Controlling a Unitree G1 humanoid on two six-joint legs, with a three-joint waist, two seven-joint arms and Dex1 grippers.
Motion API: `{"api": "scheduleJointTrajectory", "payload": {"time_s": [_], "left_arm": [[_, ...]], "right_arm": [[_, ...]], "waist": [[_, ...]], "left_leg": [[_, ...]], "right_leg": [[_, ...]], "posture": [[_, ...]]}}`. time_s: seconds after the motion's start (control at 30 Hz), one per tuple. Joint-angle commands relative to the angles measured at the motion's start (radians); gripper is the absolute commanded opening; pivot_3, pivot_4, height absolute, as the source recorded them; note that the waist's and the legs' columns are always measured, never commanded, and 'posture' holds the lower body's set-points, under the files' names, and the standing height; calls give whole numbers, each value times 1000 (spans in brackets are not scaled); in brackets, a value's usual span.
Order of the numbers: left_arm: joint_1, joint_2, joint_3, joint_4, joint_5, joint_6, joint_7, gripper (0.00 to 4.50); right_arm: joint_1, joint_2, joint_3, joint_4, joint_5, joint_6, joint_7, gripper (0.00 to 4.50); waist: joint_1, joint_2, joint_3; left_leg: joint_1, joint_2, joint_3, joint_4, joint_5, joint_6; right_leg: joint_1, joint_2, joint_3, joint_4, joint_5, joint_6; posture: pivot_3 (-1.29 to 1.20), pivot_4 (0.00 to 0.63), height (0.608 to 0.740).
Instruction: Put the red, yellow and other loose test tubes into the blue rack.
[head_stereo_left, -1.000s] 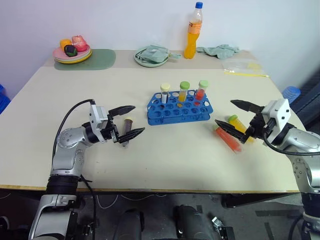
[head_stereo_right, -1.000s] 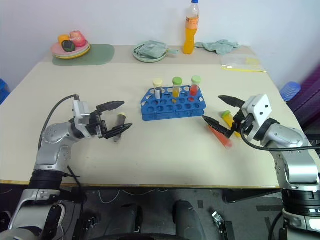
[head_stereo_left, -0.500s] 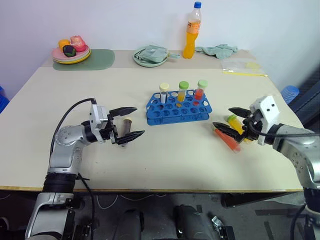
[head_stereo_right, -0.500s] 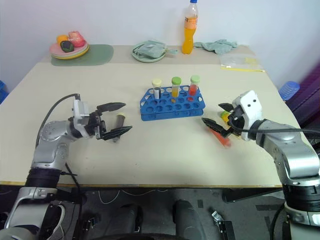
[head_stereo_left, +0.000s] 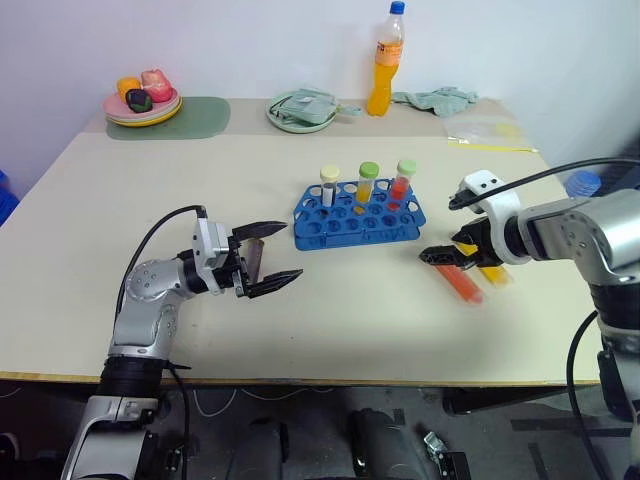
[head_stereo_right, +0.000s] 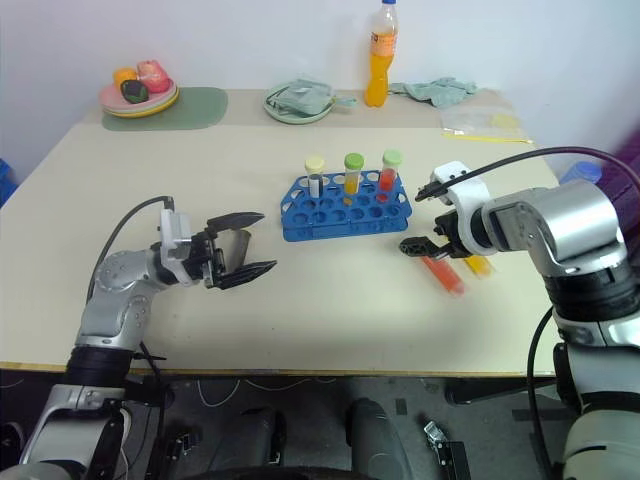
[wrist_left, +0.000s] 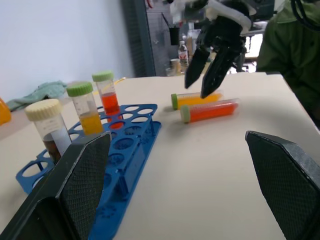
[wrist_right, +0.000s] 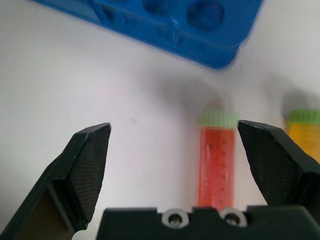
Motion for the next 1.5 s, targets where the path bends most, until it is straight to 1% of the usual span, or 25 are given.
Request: {"api": "scheduleJointTrajectory", "payload": {"time_s": [0.03,0.17,0.37,0.53,0.63,0.73,0.83,0.87,0.93,1.03,1.1,1.2,1.27,1.37,1.4,1.47,1.5], "left_arm": [[29,11,12,-73,-7,0,32,4426],[67,24,20,-125,-16,15,57,4426],[93,43,29,-163,-27,34,77,4426],[106,48,26,-187,-33,43,97,4426],[114,48,25,-199,-34,49,106,4426],[119,47,24,-201,-34,49,111,4500],[119,46,23,-198,-33,47,115,4500],[118,46,22,-197,-33,46,116,4500],[117,46,22,-195,-33,44,117,4500],[114,46,20,-189,-32,42,117,4500],[110,45,20,-184,-31,40,116,4500],[104,45,21,-176,-30,36,113,4500],[99,46,22,-168,-29,34,111,4500],[90,48,25,-156,-26,27,109,4500],[86,49,26,-152,-26,28,109,4500],[75,52,28,-143,-28,29,107,4500],[69,54,27,-138,-27,27,102,4500]], "right_arm": [[-70,-30,82,78,-3,48,43,4500],[-82,-26,161,126,-44,-4,59,4500],[-111,-10,223,213,-87,-46,87,4500],[-107,11,240,270,-139,-94,87,4500],[-95,16,261,267,-150,-102,111,4500],[-87,16,269,271,-162,-112,126,3641],[-83,19,272,282,-178,-125,132,2242],[-82,19,273,283,-182,-129,135,1567],[-84,19,271,274,-188,-129,141,826],[-93,15,259,264,-187,-120,153,826],[-85,1,246,228,-172,-150,186,826],[-47,-56,245,82,-139,-251,295,826],[13,-71,155,-28,-94,-329,332,826],[98,-36,6,-111,-58,-437,318,826],[147,6,-71,-131,-56,-504,275,826],[262,121,-227,-157,-116,-783,132,826],[299,149,-265,-156,-130,-842,105,826]], "waist": [[0,0,0],[-2,0,0],[-2,0,0],[-3,0,0],[-3,0,0],[-3,0,0],[-3,0,0],[-3,0,0],[-3,0,0],[-3,0,0],[-3,0,0],[-2,0,0],[0,0,0],[0,0,0],[0,0,0],[1,-3,-1],[0,-3,-1]], "left_leg": [[0,0,0,0,0,0],[-1,0,0,0,0,0],[-1,0,1,0,0,0],[-1,0,1,0,0,0],[-1,0,1,0,0,0],[-1,0,1,0,0,0],[-1,0,1,0,0,0],[-1,0,1,0,0,0],[-1,0,1,0,0,0],[-1,0,1,0,0,0],[-1,0,1,0,0,0],[-2,0,1,0,0,0],[-3,0,0,0,0,0],[-4,0,0,0,0,0],[-4,0,0,0,0,0],[-4,0,-1,1,0,0],[-4,0,-1,1,0,0]], "right_leg": [[0,0,0,0,0,0],[-1,0,0,0,0,0],[-1,0,0,0,0,0],[-2,1,0,0,0,0],[-2,1,0,0,0,0],[-2,1,0,0,0,0],[-2,1,0,0,0,0],[-2,1,0,0,0,0],[-2,1,0,0,0,0],[-2,1,0,0,0,0],[-2,1,0,0,0,0],[-3,1,0,0,0,0],[-3,1,0,0,0,1],[-3,2,-1,-1,0,1],[-3,2,-1,-1,0,1],[-2,2,-1,-1,0,1],[-2,3,-1,-1,0,1]], "posture": [[0,150,740],[0,150,740],[0,150,740],[0,150,740],[0,150,740],[0,150,740],[0,150,740],[0,150,740],[0,150,740],[0,150,740],[0,150,740],[0,150,740],[0,150,740],[0,150,740],[0,150,740],[0,150,740],[0,150,740]]}}
